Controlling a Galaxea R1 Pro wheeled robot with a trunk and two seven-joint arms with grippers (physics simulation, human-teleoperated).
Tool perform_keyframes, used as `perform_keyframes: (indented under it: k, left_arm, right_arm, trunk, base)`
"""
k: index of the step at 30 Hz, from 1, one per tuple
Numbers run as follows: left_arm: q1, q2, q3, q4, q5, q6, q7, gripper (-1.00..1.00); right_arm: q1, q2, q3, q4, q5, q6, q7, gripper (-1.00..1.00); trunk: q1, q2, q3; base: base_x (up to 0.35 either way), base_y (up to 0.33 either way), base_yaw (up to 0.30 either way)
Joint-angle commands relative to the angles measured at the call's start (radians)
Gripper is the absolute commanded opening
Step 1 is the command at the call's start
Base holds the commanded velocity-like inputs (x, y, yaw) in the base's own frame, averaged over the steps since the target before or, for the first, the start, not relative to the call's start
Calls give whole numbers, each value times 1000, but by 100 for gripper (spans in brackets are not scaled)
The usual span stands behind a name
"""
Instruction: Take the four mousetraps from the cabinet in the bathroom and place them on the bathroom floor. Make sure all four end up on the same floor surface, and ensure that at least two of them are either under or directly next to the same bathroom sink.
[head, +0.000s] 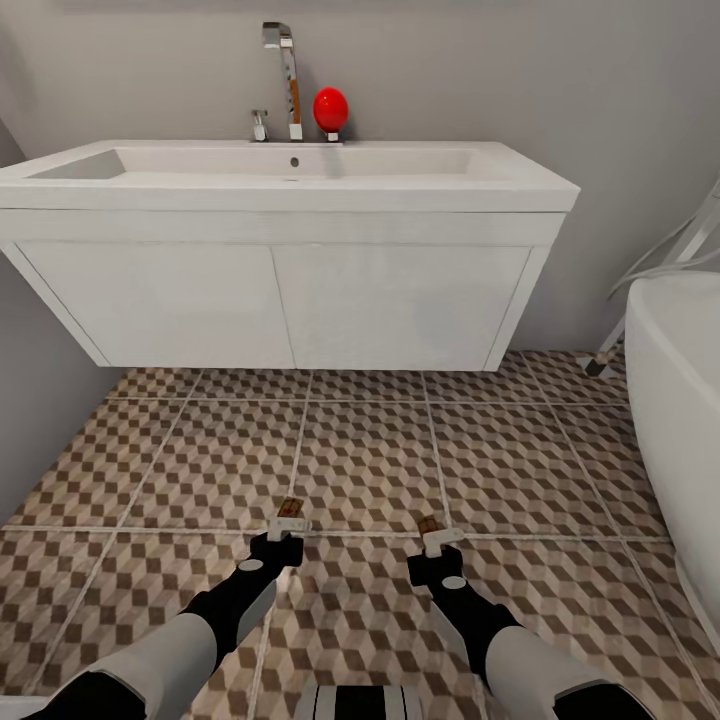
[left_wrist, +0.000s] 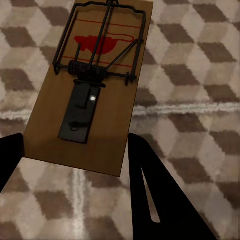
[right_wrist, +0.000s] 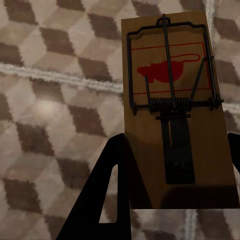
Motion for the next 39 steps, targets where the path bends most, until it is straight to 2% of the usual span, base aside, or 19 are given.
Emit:
perform_keyframes:
  k: [1, 16, 24, 39]
  left_arm:
    - [-1, 1, -8, 1, 6, -3, 4, -100]
    - [-1, 2, -4, 4, 7, -5, 5, -100]
    - [-1, 2, -4, 4, 6, -5, 10, -100]
    - [-1, 2, -3, 3, 6, -7, 10, -100]
  right_arm:
    - [-1, 0, 5, 1, 3, -1, -6, -100]
    - [-1, -3, 5, -34, 4, 8, -6, -100]
    - [-1, -6, 5, -48, 5, 12, -6, -100]
    - [-1, -6, 6, -49, 5, 12, -6, -100]
  trunk:
    - [0, 0, -5]
    - [7, -4, -63]
    - [7, -4, -63]
    - [14, -7, -121]
  base:
    - [0, 0, 0]
    - [0, 0, 0]
    - [0, 0, 0]
    - [0, 0, 0]
